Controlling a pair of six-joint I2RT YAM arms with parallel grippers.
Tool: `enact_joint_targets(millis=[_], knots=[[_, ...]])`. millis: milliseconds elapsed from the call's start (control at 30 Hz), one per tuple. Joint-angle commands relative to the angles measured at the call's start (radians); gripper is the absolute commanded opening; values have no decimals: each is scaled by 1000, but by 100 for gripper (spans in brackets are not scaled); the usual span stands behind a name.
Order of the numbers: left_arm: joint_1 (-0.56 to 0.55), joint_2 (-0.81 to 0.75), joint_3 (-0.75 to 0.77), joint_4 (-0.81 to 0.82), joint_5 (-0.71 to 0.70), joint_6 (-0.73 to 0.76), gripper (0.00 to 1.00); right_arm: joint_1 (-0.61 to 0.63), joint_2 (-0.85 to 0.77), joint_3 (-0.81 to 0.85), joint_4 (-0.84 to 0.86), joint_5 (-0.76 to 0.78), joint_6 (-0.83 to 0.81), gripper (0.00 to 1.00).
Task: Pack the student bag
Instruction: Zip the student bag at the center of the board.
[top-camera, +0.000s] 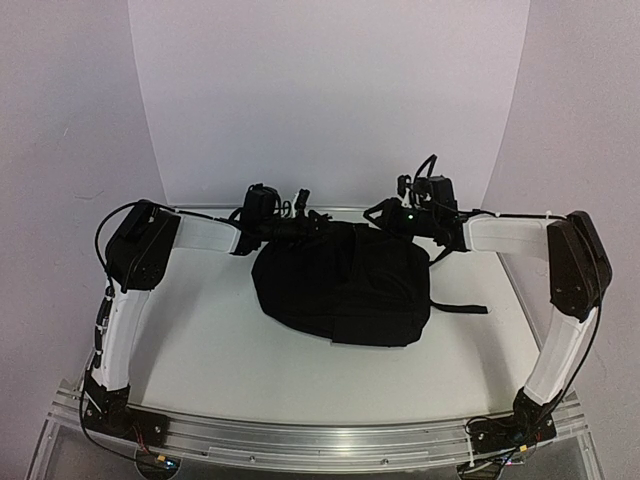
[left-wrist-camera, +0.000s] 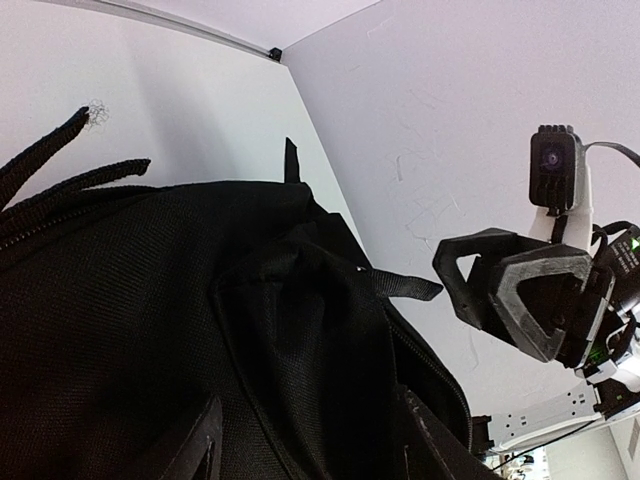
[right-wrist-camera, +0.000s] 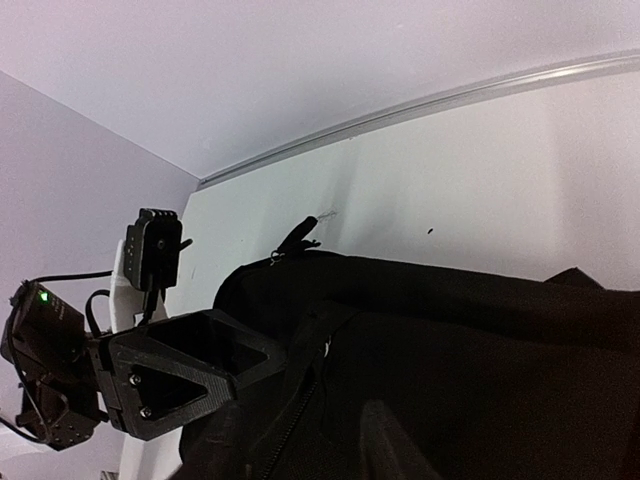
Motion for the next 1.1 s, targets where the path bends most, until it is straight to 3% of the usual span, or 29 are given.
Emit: enact_joint_targets(millis=[0,267,900,967,1067], knots=[[-4,-26,-12,-5,4,-14,57,-3,13,20,29,23,-10,42],[-3,-20,-9,-2,8,-20,58,-3,118,111,25,-22,-21,37],[-4,-11,-2,1,12,-24,57,-3,196,191,18,-90,-24,8],[-4,-11,-3,2,12,-25,57,-2,194,189,17,-97,-24,0],[-4,-12,-5,3,12,-25,57,-2,180,179,17,-101,-25,0]])
